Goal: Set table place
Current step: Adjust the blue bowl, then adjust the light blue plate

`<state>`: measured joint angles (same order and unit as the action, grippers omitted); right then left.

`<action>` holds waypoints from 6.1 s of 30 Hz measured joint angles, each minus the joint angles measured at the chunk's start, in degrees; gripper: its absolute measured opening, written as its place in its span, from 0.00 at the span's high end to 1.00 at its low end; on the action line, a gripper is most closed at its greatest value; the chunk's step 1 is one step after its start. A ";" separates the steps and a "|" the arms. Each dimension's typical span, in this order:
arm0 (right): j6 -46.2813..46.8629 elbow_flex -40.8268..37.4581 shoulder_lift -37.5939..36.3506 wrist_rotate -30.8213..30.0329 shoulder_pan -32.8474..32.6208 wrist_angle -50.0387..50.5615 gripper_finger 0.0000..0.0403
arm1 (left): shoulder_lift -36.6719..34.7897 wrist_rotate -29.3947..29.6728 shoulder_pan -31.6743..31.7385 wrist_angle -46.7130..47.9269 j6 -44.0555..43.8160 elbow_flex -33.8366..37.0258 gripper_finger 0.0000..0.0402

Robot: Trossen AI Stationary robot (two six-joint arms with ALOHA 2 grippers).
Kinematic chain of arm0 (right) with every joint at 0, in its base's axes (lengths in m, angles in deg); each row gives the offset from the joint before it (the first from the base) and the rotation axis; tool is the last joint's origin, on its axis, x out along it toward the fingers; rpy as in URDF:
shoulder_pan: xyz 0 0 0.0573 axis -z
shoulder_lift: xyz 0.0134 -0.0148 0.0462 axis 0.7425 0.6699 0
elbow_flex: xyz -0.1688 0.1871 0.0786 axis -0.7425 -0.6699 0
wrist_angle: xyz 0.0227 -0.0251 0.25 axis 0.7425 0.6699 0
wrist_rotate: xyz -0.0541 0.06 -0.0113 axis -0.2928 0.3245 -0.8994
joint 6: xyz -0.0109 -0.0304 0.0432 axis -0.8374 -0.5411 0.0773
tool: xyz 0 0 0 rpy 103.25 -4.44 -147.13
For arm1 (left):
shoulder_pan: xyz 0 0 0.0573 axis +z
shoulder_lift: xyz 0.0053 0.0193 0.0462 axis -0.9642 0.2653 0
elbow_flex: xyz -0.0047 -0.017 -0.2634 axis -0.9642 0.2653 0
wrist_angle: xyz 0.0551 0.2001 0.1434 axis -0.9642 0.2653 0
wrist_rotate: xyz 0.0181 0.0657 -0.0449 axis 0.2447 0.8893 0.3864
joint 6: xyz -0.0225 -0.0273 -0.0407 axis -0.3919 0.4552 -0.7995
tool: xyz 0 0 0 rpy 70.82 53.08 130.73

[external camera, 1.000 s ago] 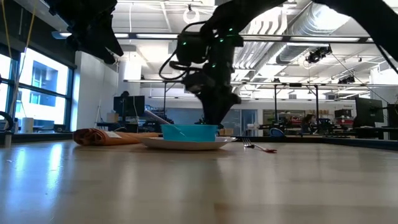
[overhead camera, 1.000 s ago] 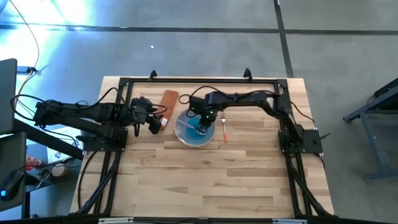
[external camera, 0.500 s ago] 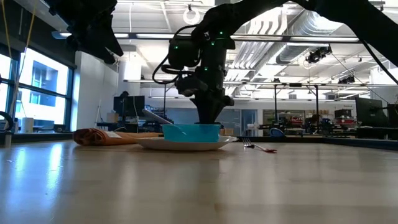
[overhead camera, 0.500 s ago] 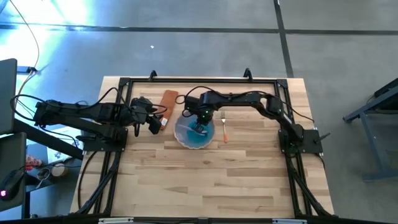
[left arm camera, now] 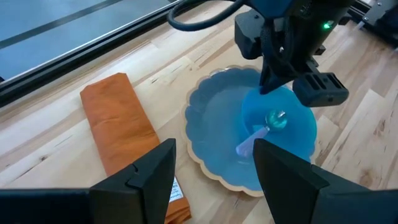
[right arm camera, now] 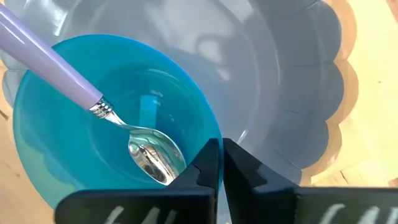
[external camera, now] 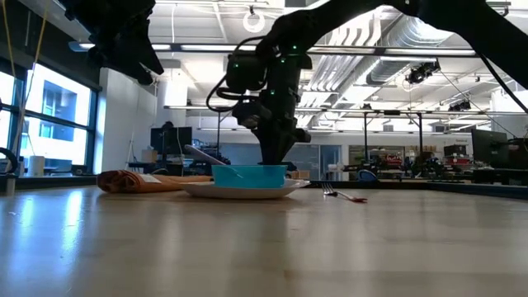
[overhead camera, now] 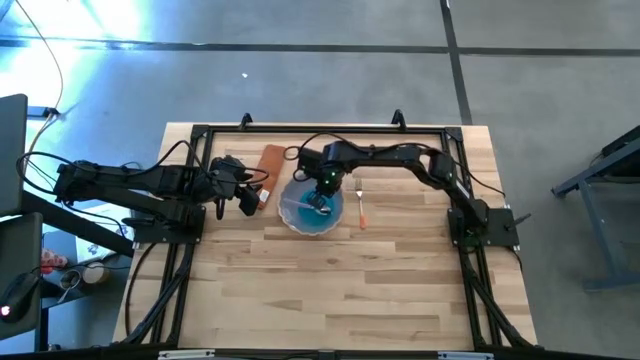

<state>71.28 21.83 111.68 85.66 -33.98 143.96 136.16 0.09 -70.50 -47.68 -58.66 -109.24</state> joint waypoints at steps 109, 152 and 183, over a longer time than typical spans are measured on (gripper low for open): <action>-4.80 -11.94 -7.80 -11.44 -9.52 -16.91 1.00 | 0.02 -0.02 0.00 4.65 -0.98 0.00 0.49; -3.42 -3.56 1.16 -3.92 13.45 -28.46 1.00 | 0.00 0.22 -0.02 4.66 -2.91 0.00 0.49; 3.18 2.18 -40.44 -22.79 -5.26 3.70 1.00 | 41.09 -31.98 37.01 -5.30 27.70 -25.82 1.00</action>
<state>74.45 24.02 71.24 62.87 -39.24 147.67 177.25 -31.89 -33.49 -52.98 -30.95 -135.06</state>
